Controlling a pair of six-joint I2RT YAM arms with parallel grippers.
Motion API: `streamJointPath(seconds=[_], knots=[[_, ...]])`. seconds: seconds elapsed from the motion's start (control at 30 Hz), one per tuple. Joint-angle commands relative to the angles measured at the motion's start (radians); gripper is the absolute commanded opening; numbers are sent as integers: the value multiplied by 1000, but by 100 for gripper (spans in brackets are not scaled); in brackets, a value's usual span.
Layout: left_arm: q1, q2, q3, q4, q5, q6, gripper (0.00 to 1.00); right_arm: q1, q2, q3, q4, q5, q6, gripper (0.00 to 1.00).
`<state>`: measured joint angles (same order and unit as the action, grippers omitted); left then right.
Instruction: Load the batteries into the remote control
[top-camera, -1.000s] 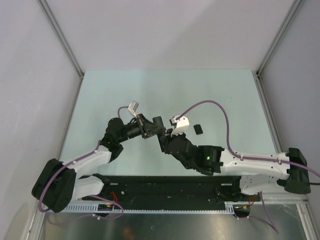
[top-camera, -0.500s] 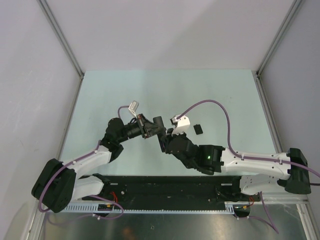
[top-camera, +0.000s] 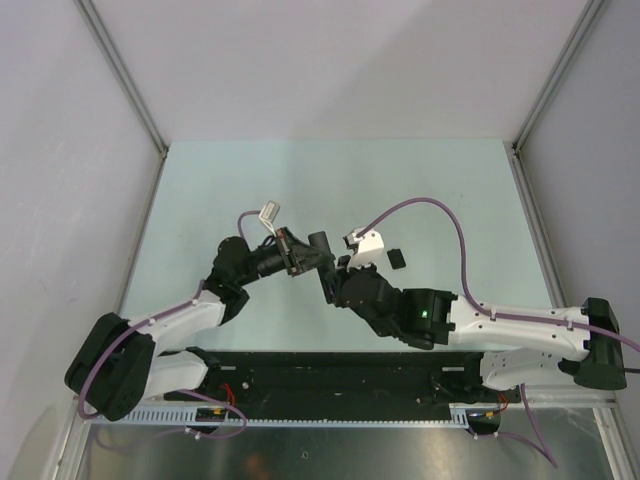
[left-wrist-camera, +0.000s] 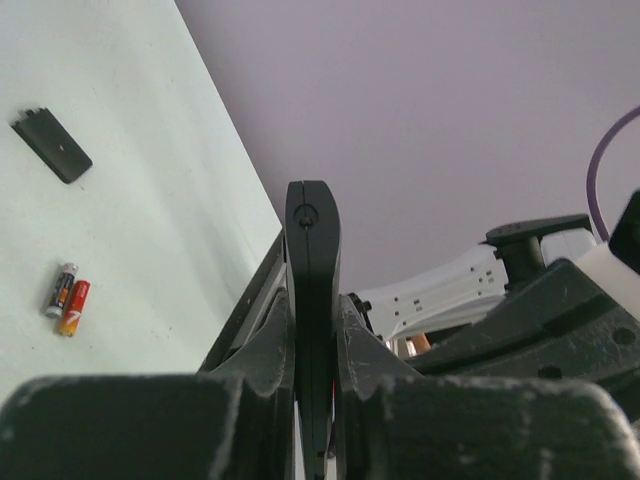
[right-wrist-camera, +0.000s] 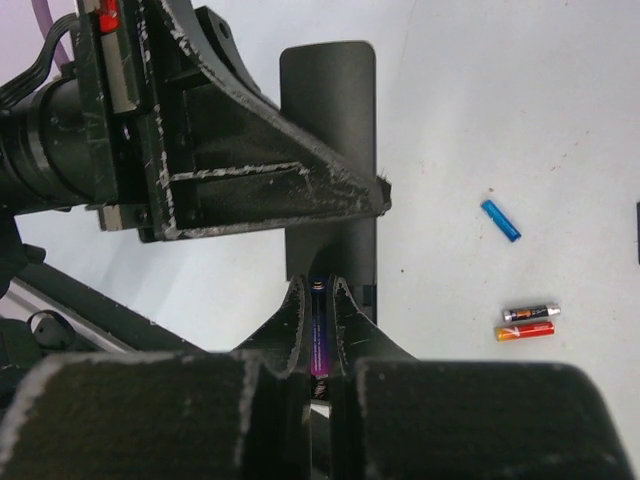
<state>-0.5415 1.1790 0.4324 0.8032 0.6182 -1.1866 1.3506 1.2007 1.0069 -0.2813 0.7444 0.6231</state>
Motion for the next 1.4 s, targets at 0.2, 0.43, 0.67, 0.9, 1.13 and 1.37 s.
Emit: streamJointPath(seconds=[0.2,0.43,0.67,0.9,1.13,1.37], knots=[[-6,45,46,65,-41,-28,0,13,-18,48,-30,-2,-2,0],[-5,42,78,65,-31,-34,0,12,-16,48,-68,27,13,0],[-5,54,71,65,-14,-59,0,16,-26,48,-9,65,-52,0],[-8,97,81,65,20,-94,0,2,-32,48,50,76,-122,0],[-9,107,95,65,31,-99,0,-19,-23,47,24,76,-117,0],[-18,102,106,67,32,-100,0,-24,0,47,39,72,-123,0]])
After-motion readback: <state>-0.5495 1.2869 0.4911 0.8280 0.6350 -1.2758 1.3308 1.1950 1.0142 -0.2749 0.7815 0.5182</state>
